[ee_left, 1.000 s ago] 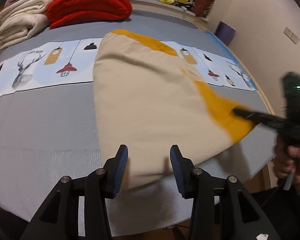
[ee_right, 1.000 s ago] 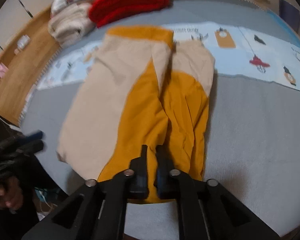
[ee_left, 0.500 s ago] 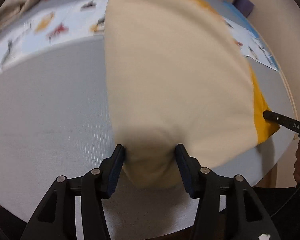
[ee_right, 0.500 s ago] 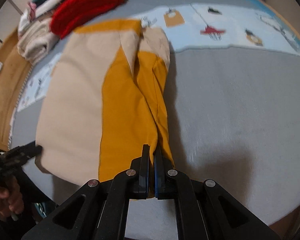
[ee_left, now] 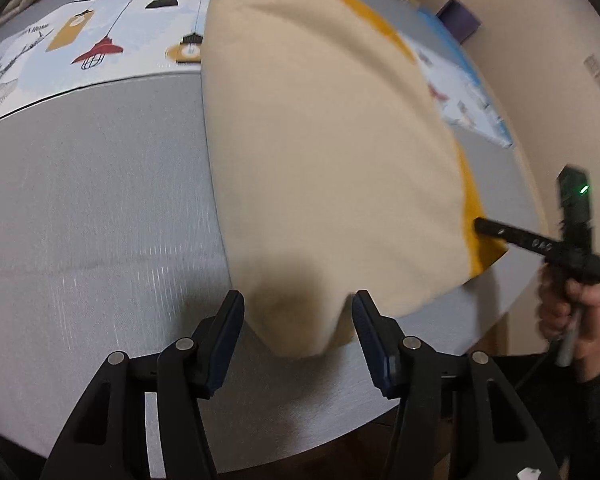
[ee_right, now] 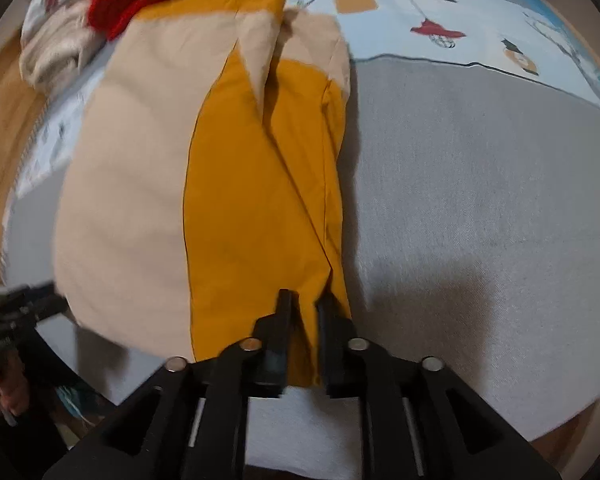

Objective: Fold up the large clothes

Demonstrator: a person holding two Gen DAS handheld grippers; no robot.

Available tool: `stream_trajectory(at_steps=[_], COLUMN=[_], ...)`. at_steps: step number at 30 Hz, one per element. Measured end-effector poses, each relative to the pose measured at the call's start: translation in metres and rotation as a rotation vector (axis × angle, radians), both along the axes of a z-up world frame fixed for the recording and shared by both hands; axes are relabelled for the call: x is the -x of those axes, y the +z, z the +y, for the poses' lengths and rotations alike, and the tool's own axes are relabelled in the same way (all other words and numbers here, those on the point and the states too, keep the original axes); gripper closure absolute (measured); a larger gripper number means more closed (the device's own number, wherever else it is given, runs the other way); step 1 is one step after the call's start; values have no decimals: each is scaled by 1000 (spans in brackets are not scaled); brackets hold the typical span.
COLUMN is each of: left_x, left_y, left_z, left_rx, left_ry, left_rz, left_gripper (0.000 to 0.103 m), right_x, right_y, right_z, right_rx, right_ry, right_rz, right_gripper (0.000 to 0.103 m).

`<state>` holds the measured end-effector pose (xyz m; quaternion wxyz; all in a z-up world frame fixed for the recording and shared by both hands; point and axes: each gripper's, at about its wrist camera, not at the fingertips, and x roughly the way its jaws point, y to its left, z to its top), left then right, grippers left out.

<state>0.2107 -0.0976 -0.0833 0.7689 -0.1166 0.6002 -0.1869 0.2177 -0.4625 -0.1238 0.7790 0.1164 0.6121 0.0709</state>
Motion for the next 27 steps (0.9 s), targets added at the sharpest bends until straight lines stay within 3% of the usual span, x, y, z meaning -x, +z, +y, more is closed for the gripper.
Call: stream_trajectory(at_steps=[3,10,16,19,21,24,26,27], left_x=[-16,-61,-91,-100,-106,-114,-116,-117], left_y=[4,-21,-55,-66,-71,-74,-70,-63], left_z=[23,60,62,55,48,41,40,41], left_rx=[69,297,419,478,475,469,459,449], left_ry=[78,276,328,340,338,325,320,309], left_rz=[-7,50,96,103,110,112,112,107], left_gripper=[48,45,37,32,28,25,33,43], right_x=[-4,-14,-13,-11,-11,-10,-9,-9], right_y=[-2,-22,-33,-35,-37,-36,-34,-32], right_z=[-7,2,6,7,9,14,17,20], right_rx=[-50,-20,-14,-14,-21,-40,-35,-29], right_ry=[-51,-40,-25,-18,-6,-9,-12,-12], right_rz=[-8,51,43,39,30,12,2,-6], right_gripper=[57,54,54,64,78,90,92,93])
